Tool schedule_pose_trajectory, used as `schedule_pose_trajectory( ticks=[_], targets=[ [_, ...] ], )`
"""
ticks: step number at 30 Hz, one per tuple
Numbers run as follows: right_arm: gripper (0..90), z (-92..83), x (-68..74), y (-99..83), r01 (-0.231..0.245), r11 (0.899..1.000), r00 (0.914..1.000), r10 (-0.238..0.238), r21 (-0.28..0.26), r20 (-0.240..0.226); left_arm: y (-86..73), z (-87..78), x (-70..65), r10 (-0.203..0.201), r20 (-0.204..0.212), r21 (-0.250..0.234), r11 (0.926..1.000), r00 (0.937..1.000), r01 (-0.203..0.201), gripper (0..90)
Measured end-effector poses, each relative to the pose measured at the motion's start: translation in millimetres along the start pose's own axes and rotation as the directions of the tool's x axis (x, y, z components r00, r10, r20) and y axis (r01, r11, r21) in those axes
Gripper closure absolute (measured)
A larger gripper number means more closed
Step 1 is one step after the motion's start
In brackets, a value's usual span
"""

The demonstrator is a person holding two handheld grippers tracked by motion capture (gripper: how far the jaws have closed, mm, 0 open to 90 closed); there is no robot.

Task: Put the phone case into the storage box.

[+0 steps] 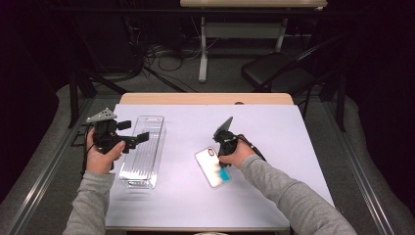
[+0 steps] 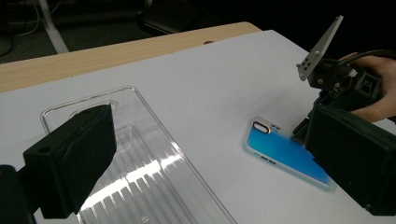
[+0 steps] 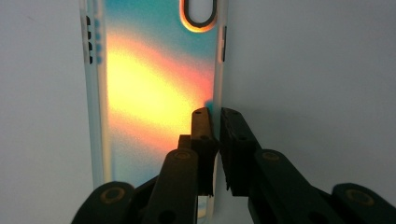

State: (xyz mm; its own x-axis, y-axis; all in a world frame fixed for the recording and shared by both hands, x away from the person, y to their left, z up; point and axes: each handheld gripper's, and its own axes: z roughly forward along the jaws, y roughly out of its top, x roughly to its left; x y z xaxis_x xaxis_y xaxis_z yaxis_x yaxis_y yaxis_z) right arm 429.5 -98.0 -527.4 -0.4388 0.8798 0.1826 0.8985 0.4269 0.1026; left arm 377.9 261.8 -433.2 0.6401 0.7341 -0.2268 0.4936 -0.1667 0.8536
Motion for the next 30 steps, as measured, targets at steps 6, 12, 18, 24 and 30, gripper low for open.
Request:
schedule_pose_trajectory(
  ticks=[6,12,18,24,30],
  targets=[
    [85.8,0.0,-0.5,-0.1,-0.006,1.0,1.0,0.006,0.001,0.001,0.0,-0.2,0.6,0.0,0.001,-0.002,1.0,1.0,0.0,2.3],
    [86.2,-0.1,-1.1,0.4,-0.012,1.0,0.9999,0.012,0.007,-0.004,-0.1,-0.1,0.9,-0.002,0.0,-0.003,1.0,1.0,0.002,2.5],
    [86.3,1.1,-1.6,0.2,-0.022,1.0,0.9996,0.021,-0.01,-0.016,-0.1,-0.4,1.1,-0.004,0.0,-0.003,1.0,1.0,0.004,2.6],
    [86.4,-0.1,-1.6,0.8,-0.024,1.0,0.9997,0.024,0.01,-0.008,-0.4,-0.2,1.3,-0.004,-0.001,-0.002,1.0,1.0,0.004,2.6],
    [86.6,0.0,-1.8,0.7,-0.023,1.0,0.9997,0.023,0.007,-0.01,-0.3,-0.1,1.6,0.0,-0.002,0.0,1.0,1.0,0.0,2.6]
  ],
)
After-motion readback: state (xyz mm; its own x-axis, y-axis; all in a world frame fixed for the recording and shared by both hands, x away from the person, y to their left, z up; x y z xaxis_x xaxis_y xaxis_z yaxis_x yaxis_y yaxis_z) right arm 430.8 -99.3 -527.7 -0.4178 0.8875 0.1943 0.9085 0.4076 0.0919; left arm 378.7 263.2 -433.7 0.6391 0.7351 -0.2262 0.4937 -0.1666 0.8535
